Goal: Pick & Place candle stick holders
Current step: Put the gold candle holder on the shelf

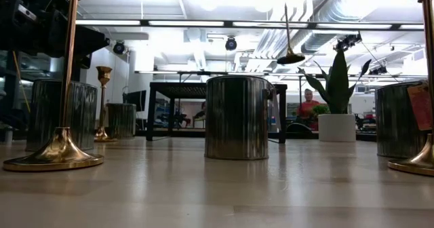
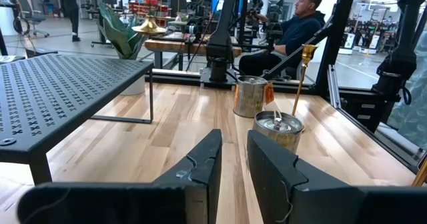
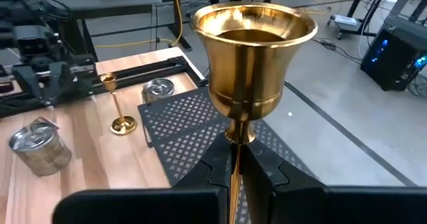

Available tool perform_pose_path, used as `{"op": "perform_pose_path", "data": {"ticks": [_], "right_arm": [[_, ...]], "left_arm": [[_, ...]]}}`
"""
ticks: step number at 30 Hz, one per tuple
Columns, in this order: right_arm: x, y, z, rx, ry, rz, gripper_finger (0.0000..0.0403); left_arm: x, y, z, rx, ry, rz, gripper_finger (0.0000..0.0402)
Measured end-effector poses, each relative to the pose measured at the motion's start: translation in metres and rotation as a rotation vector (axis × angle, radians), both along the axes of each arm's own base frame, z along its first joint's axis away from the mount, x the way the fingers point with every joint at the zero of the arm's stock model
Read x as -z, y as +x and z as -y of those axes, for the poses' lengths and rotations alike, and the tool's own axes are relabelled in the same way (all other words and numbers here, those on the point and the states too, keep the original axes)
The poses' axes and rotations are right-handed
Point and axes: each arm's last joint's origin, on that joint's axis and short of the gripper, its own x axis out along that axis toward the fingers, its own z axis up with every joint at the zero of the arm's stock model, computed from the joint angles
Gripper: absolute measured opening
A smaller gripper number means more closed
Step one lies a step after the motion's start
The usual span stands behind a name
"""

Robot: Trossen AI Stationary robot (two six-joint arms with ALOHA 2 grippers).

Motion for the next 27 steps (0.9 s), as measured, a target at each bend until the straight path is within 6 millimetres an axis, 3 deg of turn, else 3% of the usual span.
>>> {"op": "perform_pose_path", "data": {"ticks": [13, 27], "right_arm": [[-0.007, 0.022, 0.048, 0.087, -0.024, 0.029, 0.0008], [0.006, 0.059, 0.096, 0.286, 0.022, 0.068, 0.0010]], "left_arm": [[0.000, 0.000, 0.000, 0.000, 0.000, 0.000, 0.0072], [0.000, 0.000, 0.000, 0.000, 0.000, 0.000, 0.0072]]}}
